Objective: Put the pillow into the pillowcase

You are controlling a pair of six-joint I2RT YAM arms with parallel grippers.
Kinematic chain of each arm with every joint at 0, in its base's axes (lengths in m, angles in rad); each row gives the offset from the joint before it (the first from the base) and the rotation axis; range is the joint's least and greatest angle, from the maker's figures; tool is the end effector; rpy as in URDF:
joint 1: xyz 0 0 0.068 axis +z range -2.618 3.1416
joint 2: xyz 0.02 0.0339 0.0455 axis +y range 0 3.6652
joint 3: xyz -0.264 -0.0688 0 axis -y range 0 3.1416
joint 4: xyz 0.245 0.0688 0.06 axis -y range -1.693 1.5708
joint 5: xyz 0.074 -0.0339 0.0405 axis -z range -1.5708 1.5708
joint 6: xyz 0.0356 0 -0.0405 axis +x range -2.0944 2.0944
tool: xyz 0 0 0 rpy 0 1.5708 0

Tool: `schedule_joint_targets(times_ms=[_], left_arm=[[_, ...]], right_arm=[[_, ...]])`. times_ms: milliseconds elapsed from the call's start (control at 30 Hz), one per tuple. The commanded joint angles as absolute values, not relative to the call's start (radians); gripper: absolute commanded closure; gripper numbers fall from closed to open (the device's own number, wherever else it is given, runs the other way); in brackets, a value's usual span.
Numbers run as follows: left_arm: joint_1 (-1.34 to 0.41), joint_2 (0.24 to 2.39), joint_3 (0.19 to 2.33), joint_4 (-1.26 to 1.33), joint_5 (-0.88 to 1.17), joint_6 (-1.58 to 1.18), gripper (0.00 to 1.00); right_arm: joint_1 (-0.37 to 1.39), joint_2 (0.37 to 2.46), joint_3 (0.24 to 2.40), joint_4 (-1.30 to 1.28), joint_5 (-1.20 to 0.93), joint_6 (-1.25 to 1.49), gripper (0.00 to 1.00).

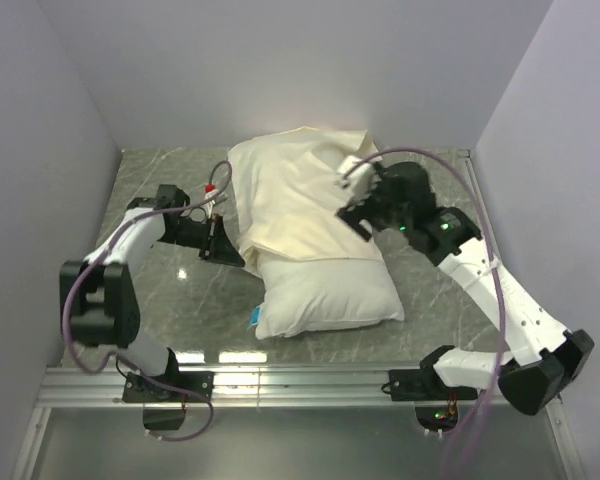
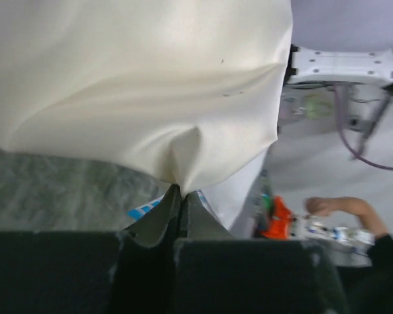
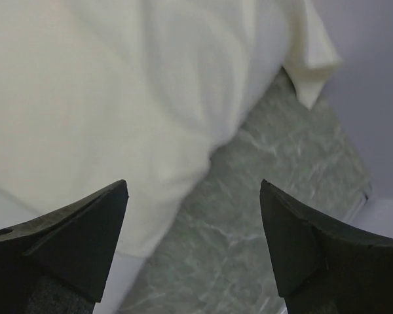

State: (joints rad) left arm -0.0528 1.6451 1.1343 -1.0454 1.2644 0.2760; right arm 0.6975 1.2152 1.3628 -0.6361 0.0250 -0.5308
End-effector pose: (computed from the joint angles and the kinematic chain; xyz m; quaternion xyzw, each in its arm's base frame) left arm 0.2817 -0.0489 0.2246 0.1363 0.7951 -0.5866 0.0717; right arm 0.1986 0.1653 0.4049 -0.4886 0.7041 0.0322 0.5142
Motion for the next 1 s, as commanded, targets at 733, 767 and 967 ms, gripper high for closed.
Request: schedule_joint_targets(times_ms=[733,767,967], left_arm=[[0.219,1.603,1.160,-0.732,0.919,-0.098,1.00],[0.221,1.601,1.152,-0.732,0.919,-0.097,1.00],[0.221,1.583,1.115,-0.723,0.928,-0.101,1.00]], right_arm=[[0.314,1.000,0.707,-0.511,-0.405,-0.687,0.33],[0.395,0.994,0.681,-0.456,-0.384,-0.666,0.34],[0.575,1.109,0.692,-0.293,-0.195,-0.508,0.37]])
